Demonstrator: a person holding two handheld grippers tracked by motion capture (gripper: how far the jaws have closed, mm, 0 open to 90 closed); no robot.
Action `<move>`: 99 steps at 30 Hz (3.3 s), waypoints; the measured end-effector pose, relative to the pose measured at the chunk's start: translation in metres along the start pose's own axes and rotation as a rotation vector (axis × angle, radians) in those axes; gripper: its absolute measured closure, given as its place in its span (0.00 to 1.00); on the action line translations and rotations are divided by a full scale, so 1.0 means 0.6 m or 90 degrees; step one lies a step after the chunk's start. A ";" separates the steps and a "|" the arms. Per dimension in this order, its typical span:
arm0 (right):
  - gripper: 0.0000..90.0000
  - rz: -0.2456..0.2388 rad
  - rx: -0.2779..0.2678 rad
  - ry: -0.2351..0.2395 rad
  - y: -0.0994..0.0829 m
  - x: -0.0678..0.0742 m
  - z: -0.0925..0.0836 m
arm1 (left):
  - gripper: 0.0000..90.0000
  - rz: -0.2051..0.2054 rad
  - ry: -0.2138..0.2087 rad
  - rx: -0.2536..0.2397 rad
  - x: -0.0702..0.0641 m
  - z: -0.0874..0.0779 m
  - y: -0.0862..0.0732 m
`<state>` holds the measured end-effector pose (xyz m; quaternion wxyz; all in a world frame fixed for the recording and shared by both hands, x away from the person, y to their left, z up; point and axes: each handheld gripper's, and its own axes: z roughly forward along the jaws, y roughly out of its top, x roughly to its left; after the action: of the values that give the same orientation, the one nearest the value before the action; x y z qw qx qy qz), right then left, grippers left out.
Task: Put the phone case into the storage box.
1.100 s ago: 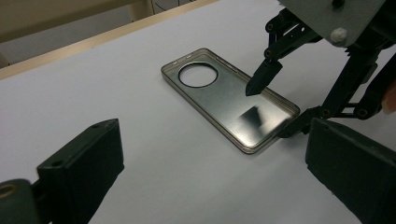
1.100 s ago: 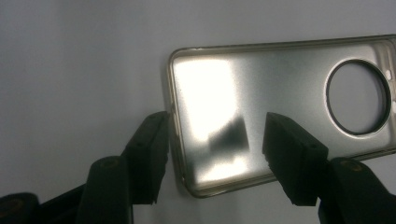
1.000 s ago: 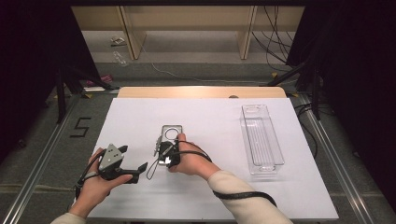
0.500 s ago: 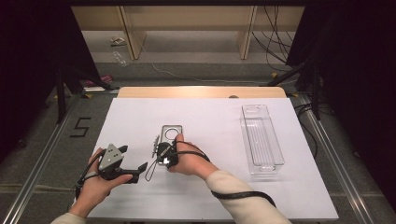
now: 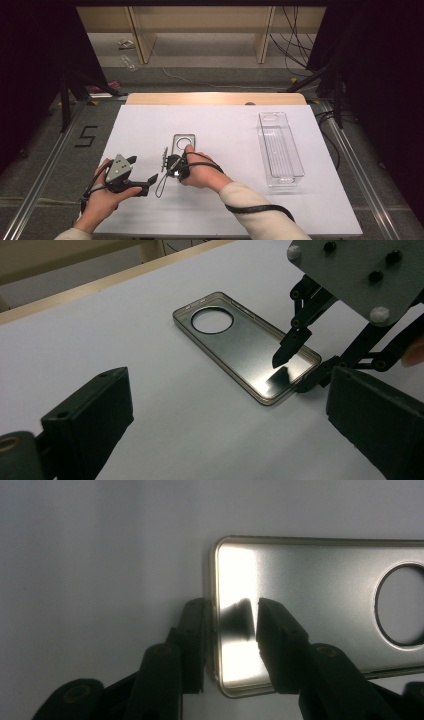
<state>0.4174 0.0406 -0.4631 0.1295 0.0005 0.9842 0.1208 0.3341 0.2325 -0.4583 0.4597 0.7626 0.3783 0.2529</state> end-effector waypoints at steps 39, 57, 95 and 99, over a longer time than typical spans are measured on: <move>0.97 -0.017 0.027 0.027 0.012 0.005 0.001 | 0.06 -0.003 0.000 -0.004 0.000 0.000 0.000; 0.99 -0.019 0.020 0.024 0.010 0.005 0.001 | 0.06 -0.003 0.001 -0.003 0.000 0.000 0.000; 1.00 0.048 -0.115 -0.001 -0.039 0.008 -0.055 | 0.07 -0.006 0.005 -0.002 0.001 -0.001 0.000; 1.00 0.056 -0.125 0.002 -0.043 0.009 -0.062 | 0.07 -0.006 0.005 -0.002 0.001 -0.001 0.000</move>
<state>0.4035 0.0066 -0.4355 0.1221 0.0310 0.9667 0.2226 0.3341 0.2335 -0.4584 0.4604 0.7592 0.3833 0.2544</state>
